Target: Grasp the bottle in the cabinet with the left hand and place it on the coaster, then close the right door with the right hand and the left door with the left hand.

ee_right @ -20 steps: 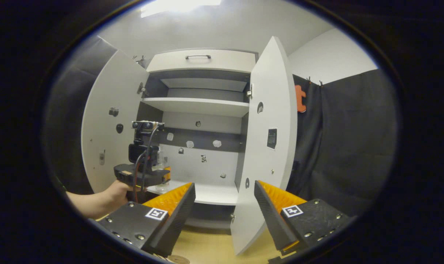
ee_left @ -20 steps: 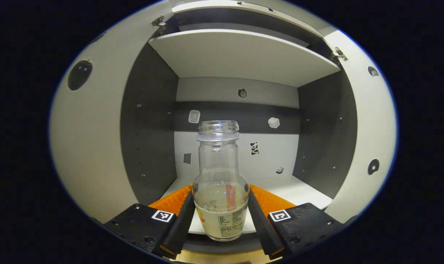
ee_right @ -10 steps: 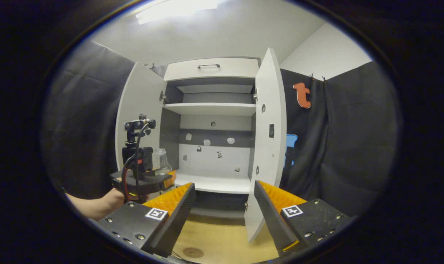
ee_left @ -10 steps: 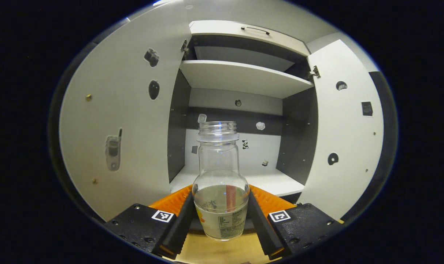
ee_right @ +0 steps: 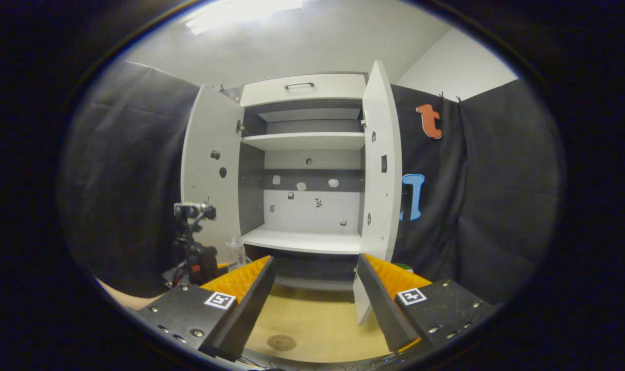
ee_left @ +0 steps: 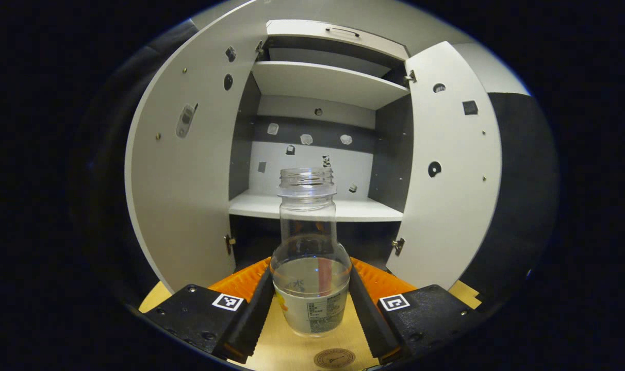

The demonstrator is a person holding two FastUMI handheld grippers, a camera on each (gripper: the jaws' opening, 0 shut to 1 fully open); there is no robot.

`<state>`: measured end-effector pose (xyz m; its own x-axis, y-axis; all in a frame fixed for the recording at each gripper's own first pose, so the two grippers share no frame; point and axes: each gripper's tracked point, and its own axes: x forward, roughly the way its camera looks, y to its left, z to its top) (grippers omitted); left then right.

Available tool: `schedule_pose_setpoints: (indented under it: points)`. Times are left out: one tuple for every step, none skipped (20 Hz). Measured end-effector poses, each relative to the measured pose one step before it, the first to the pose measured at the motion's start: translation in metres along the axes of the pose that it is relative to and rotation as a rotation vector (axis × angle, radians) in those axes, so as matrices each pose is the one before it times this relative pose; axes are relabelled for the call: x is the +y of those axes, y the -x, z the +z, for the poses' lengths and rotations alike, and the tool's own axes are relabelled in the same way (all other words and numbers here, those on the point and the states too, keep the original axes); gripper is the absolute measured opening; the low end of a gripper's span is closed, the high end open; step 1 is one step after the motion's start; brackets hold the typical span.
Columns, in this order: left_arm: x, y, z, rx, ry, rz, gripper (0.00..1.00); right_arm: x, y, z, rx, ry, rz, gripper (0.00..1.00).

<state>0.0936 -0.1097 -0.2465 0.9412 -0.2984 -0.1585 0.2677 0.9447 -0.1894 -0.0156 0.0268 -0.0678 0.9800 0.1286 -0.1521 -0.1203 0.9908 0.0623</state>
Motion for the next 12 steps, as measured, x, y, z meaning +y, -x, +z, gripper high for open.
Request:
schedule_pose_setpoints:
  points:
    - [-0.00124, -0.00124, -0.03008, 0.04787, -0.0271, 0.00035, 0.81, 0.00119, -0.00186, -0.0036, 0.007, -0.01585, 0.00667, 0.98]
    - [-0.00218, -0.00298, -0.03357, 0.0683, -0.02385, -0.00256, 0.81, 0.00057, -0.00246, -0.00217, 0.00703, -0.0127, 0.00155, 0.98]
    - [-0.00793, -0.00367, -0.03072, 0.05688, -0.01398, -0.0254, 0.81, -0.00134, -0.00327, -0.00181, 0.00525, -0.0089, -0.00166, 0.98]
    - [-0.01186, -0.00275, -0.02478, 0.04159, -0.00175, -0.04163, 0.82, -0.00253, -0.00404, -0.0013, 0.00457, -0.00472, -0.0071, 0.98]
    - [-0.0078, -0.00416, -0.02111, 0.02571, -0.01109, -0.0296, 0.82, -0.00237, -0.00349, -0.00113, 0.00475, -0.00381, -0.00803, 0.98]
    - [-0.00346, -0.00346, -0.01419, 0.01385, -0.02147, -0.017, 0.81, -0.00244, -0.00422, 0.00019, 0.00083, -0.00155, -0.00785, 0.98]
    - [-0.00374, -0.00612, -0.01109, 0.00661, -0.02687, -0.01409, 0.82, -0.00215, -0.00506, 0.00028, 0.00023, 0.00038, -0.00571, 0.98]
    - [-0.0049, -0.00637, -0.00994, 0.0011, -0.02091, -0.02194, 0.82, -0.0027, -0.00532, 0.00066, -0.00079, 0.00157, -0.00726, 0.99]
    - [-0.00574, -0.00486, -0.00731, 0.00025, -0.00973, -0.02441, 0.82, -0.00288, -0.00449, 0.0008, -0.00342, 0.00179, -0.0069, 0.98]
    - [-0.00625, -0.0028, -0.01034, 0.00075, -0.00203, -0.02502, 0.82, -0.00358, -0.00488, 0.0008, -0.00645, 0.00099, -0.0081, 0.98]
    - [-0.00738, -0.00421, -0.00787, 0.00356, 0.00466, -0.0243, 0.81, -0.00439, -0.00443, 0.00062, -0.00785, -0.00174, -0.00852, 0.98]
    - [-0.00903, -0.00148, -0.00866, 0.00069, 0.00596, -0.02325, 0.82, -0.00457, -0.00413, 0.00041, -0.00422, -0.00555, -0.00594, 0.98]
